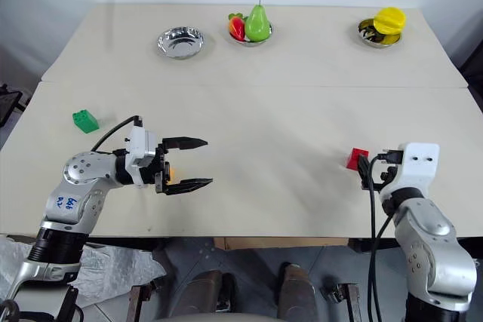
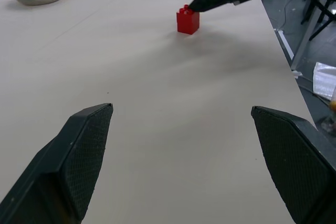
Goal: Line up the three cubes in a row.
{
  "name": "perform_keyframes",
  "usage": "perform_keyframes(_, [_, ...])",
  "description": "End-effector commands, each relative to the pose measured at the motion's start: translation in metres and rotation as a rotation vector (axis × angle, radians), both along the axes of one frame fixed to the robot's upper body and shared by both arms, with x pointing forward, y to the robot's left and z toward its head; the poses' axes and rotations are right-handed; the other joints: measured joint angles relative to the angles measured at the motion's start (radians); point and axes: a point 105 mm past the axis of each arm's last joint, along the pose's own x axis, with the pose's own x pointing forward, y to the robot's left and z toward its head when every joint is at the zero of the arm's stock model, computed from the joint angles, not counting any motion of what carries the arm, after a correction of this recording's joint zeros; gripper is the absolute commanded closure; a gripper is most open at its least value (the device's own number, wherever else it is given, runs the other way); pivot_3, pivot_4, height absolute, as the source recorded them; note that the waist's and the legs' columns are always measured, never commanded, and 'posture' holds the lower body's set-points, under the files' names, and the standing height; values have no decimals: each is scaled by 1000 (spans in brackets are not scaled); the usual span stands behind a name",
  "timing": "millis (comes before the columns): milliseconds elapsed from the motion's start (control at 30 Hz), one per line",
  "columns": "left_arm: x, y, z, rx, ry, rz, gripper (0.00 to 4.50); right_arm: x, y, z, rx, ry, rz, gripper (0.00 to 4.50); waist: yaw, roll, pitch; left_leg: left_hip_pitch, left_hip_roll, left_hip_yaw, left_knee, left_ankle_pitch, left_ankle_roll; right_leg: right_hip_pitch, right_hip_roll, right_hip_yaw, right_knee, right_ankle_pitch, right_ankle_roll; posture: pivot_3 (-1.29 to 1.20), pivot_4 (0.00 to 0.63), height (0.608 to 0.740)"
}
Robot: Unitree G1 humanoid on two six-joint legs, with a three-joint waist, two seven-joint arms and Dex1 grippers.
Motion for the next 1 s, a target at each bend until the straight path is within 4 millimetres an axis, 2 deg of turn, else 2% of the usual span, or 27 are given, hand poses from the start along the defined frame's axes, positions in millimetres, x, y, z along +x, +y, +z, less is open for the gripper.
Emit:
perform_keyframes(33, [-5, 3, 4, 16, -32, -2, 12, 5, 6, -6, 27, 48, -7, 0, -3, 0, 0, 0, 0, 0, 0, 0, 0, 0, 0, 0, 0, 0, 0, 0, 150, 740])
perform_keyframes(100, [-6, 5, 4, 19, -32, 2, 12, 9, 13, -5, 37, 50, 3, 0, -6, -1, 0, 1, 0, 1, 0, 0, 0, 0, 1, 1, 0, 0, 0, 0, 150, 740])
perform_keyframes(200, [-6, 7, 5, 21, -37, 14, 12, 9, 13, -2, 26, 40, -7, 0, -7, -1, -1, 1, 1, 2, 0, 0, 0, -1, 4, 4, 0, 0, 0, 0, 150, 740])
perform_keyframes(300, [-6, 8, 5, 22, -39, 16, 12, 7, 5, -3, 10, 44, -33, 0, -5, -2, -1, 1, 1, 3, 0, 0, 0, -1, 4, 5, 0, 0, 0, 0, 150, 740])
perform_keyframes(633, [-7, 5, 1, 38, -45, -7, 12, -8, -23, 15, -51, 20, -47, 0, -2, -3, -2, 0, 1, 4, 0, -1, 0, -3, 4, 6, 0, 1, 0, 0, 150, 740])
perform_keyframes(833, [-6, 5, 1, 40, -44, -12, 12, -5, -4, 35, 10, -60, 49, 0, -5, -3, -2, 0, 1, 5, 0, -1, 0, -3, 5, 7, 0, 1, 0, 0, 150, 740])
perform_keyframes(1000, [-7, 6, 1, 43, -43, -15, 12, 4, 9, 35, 40, -52, 81, 0, -4, -3, -2, 0, 2, 5, 0, -1, 0, -4, 5, 7, -1, 1, 0, 0, 150, 740])
